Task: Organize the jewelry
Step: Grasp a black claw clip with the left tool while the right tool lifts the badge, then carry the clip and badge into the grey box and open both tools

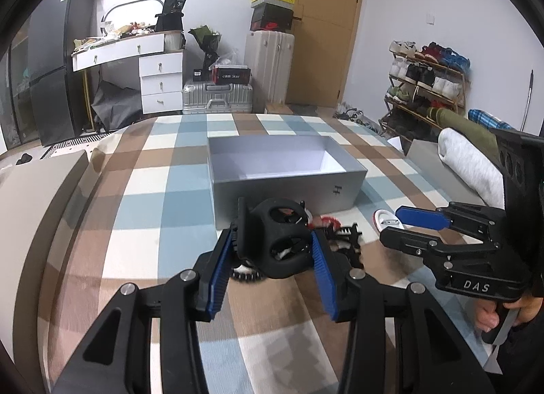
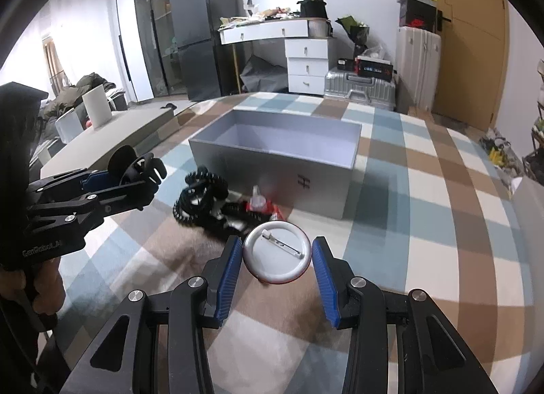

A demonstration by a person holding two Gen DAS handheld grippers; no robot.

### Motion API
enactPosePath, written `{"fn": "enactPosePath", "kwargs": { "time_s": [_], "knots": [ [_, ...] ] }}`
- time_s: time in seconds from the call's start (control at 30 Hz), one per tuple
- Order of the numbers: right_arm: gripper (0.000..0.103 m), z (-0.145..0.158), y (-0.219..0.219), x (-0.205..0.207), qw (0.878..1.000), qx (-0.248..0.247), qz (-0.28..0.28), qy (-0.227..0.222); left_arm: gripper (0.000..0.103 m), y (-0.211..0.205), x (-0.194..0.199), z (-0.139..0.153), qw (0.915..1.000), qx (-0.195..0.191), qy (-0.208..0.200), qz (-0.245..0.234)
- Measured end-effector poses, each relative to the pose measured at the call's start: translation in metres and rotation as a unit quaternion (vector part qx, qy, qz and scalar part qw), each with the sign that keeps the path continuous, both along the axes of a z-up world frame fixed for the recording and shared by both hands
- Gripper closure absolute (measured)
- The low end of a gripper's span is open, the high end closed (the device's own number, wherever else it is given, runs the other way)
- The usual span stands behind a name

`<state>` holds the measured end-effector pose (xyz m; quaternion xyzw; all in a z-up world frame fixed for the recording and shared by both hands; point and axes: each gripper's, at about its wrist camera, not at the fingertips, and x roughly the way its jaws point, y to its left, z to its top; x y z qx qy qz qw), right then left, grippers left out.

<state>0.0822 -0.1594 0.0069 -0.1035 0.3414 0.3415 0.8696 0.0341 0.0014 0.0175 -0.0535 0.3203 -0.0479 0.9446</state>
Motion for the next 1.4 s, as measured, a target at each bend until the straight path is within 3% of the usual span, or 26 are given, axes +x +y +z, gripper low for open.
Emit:
{"fn": "enactPosePath", "kwargs": {
  "time_s": [0.7, 1.07, 1.4],
  "knots": [
    [0.062, 0.027, 0.008, 0.04, 0.997, 0.043, -0.049, -0.031, 0.064, 0.014, 0.045, 0.002, 0.9994, -0.018, -0.02, 0.024],
    [0.062, 0.023, 0.023, 0.073, 0.995, 0.065, -0.069, -0.003, 0.064, 0.005, 0.065, 0.004, 0.9996, 0.001, -0.018, 0.021],
    [0.062, 0.012, 0.026, 0.09, 0.993, 0.078, -0.079, 0.026, 0.064, 0.008, 0.067, -0.005, 0.9993, -0.007, -0.001, 0.035]
  ]
}}
